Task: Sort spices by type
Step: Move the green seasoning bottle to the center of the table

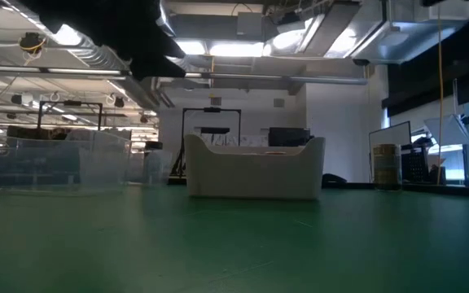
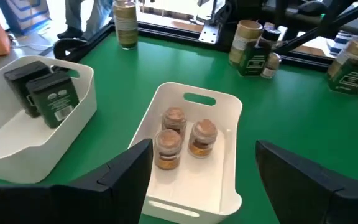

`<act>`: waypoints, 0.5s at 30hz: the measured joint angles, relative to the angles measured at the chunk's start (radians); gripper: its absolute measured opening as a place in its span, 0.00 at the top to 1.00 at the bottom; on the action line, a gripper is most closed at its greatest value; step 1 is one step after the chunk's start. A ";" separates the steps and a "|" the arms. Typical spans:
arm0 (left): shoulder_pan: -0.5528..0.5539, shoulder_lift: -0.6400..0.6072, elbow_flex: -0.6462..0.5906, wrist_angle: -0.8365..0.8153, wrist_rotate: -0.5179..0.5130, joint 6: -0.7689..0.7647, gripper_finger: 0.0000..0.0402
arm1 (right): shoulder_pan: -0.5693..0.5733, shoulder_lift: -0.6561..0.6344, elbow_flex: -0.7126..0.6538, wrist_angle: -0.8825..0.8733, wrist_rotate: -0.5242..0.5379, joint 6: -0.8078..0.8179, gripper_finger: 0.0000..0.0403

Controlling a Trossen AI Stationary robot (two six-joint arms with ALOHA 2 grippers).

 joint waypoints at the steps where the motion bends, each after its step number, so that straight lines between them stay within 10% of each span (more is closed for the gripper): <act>1: -0.006 0.000 -0.006 0.010 -0.012 0.000 0.34 | 0.013 -0.009 0.000 -0.022 -0.026 0.056 0.14; 15: -0.027 0.000 -0.037 0.069 -0.036 -0.012 0.34 | 0.205 -0.026 0.000 -0.344 -0.229 0.633 0.14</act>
